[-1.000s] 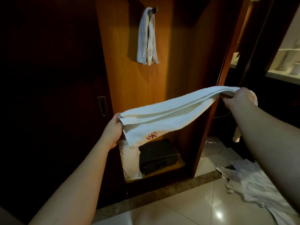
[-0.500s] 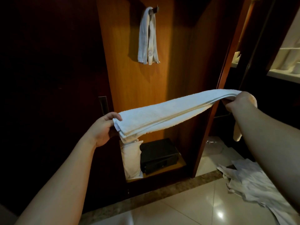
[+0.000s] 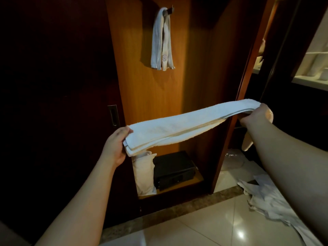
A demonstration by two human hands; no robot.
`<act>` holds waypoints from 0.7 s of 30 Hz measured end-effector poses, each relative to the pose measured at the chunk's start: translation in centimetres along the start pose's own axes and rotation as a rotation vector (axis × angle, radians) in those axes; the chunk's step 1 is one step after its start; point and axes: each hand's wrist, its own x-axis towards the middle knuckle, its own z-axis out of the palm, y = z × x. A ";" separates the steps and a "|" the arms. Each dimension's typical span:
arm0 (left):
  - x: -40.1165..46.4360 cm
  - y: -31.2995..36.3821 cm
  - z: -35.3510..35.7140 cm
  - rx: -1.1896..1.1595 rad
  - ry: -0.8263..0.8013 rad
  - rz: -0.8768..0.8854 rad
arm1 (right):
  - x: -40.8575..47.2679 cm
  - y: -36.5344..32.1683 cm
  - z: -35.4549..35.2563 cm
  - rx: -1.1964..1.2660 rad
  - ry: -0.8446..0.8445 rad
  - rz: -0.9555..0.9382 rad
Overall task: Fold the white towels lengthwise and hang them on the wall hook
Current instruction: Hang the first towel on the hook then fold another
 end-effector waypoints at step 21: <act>3.1 -9.0 7.4 0.618 -0.548 -0.657 | -2.6 -3.5 1.9 0.083 -0.588 0.009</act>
